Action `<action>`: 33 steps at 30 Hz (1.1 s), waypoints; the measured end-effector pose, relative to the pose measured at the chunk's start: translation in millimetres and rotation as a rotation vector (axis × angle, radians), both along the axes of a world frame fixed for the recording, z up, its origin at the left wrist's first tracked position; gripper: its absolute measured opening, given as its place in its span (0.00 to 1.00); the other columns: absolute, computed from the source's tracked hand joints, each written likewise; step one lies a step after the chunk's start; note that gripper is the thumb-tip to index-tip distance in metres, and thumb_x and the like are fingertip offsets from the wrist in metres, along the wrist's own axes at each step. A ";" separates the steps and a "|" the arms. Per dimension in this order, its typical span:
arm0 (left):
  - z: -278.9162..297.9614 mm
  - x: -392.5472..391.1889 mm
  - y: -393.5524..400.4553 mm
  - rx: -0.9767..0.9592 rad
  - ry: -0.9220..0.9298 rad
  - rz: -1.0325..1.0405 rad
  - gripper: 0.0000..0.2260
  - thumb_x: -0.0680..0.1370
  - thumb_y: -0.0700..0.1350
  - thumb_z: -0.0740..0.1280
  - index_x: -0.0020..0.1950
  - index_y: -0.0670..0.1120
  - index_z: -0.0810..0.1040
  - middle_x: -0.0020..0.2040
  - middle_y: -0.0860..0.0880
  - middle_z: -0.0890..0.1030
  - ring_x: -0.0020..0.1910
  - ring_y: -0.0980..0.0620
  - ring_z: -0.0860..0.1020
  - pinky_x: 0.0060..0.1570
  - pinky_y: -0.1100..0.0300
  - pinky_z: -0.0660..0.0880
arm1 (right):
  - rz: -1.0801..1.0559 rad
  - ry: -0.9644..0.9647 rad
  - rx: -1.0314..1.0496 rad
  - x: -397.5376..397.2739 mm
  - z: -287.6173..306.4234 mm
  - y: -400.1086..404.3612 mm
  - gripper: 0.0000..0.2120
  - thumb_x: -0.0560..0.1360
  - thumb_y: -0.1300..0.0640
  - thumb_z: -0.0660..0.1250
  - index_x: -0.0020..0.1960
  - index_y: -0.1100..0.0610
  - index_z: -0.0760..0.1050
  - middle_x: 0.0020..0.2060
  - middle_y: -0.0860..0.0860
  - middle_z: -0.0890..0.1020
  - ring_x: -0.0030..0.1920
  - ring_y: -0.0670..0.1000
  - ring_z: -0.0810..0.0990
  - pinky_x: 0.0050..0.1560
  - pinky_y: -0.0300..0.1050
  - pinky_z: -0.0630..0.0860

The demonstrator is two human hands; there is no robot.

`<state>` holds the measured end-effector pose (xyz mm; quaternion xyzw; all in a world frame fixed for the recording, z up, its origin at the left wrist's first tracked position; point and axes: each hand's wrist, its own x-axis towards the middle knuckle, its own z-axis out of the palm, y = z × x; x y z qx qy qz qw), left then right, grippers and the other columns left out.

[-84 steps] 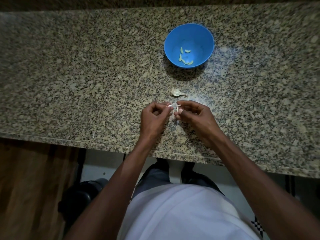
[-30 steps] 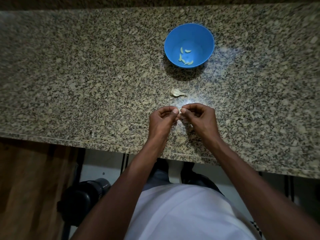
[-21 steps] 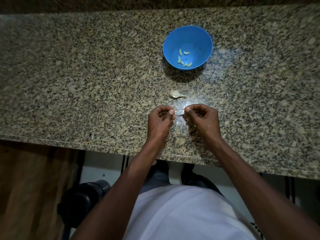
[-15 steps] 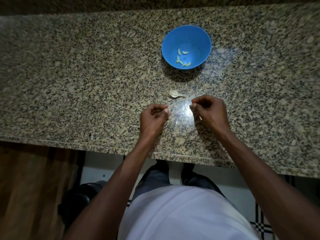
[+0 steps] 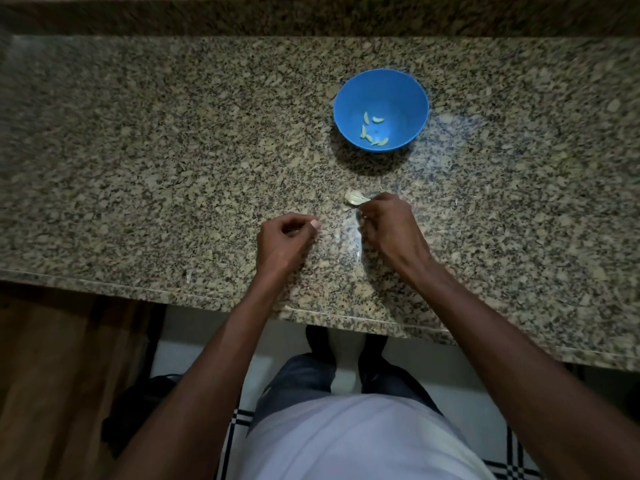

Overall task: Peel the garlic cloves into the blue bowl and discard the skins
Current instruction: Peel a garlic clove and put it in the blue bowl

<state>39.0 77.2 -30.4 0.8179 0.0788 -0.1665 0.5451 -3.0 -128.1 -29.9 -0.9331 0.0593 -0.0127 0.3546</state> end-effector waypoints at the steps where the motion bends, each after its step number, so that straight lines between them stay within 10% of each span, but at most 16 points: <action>1: -0.4 1.2 2.6 -0.006 0.000 -0.001 0.05 0.77 0.46 0.76 0.51 0.47 0.87 0.49 0.53 0.88 0.49 0.52 0.86 0.53 0.45 0.84 | -0.003 0.013 -0.027 3.3 -3.2 4.2 0.09 0.76 0.73 0.65 0.46 0.66 0.83 0.44 0.60 0.81 0.42 0.59 0.80 0.42 0.58 0.80; 16: -9.3 10.1 29.7 0.034 -0.072 -0.144 0.06 0.78 0.38 0.74 0.53 0.44 0.88 0.46 0.51 0.87 0.43 0.57 0.86 0.49 0.57 0.84 | 0.235 0.112 -0.208 -36.0 5.2 53.9 0.11 0.83 0.61 0.60 0.62 0.60 0.76 0.58 0.56 0.76 0.57 0.56 0.75 0.53 0.52 0.79; 20: -12.0 10.6 28.4 0.089 -0.151 -0.237 0.05 0.77 0.42 0.75 0.52 0.45 0.88 0.46 0.51 0.88 0.44 0.60 0.85 0.48 0.65 0.83 | 0.168 0.138 -0.113 -43.2 17.5 42.7 0.19 0.76 0.72 0.69 0.65 0.62 0.81 0.63 0.58 0.80 0.62 0.56 0.78 0.63 0.50 0.78; 24: -16.9 13.9 27.3 0.236 -0.282 -0.341 0.04 0.77 0.43 0.75 0.50 0.46 0.88 0.47 0.51 0.81 0.44 0.60 0.79 0.41 0.76 0.73 | -0.123 0.093 -0.080 -19.5 10.8 22.7 0.15 0.76 0.71 0.70 0.62 0.64 0.83 0.57 0.60 0.81 0.54 0.57 0.81 0.52 0.44 0.76; 29: -19.7 16.7 24.2 0.319 -0.363 -0.478 0.04 0.79 0.42 0.73 0.52 0.43 0.86 0.51 0.49 0.78 0.47 0.54 0.77 0.45 0.72 0.73 | 0.005 0.178 -0.111 -14.4 -4.3 44.1 0.13 0.76 0.72 0.68 0.59 0.62 0.80 0.59 0.62 0.75 0.57 0.61 0.75 0.58 0.58 0.76; 33: -18.7 15.3 26.2 0.275 -0.399 -0.527 0.05 0.79 0.42 0.73 0.52 0.44 0.87 0.48 0.49 0.83 0.42 0.60 0.79 0.41 0.76 0.72 | 0.128 0.127 -0.124 -50.3 3.4 59.1 0.17 0.76 0.70 0.72 0.64 0.61 0.81 0.60 0.58 0.79 0.59 0.56 0.78 0.58 0.48 0.77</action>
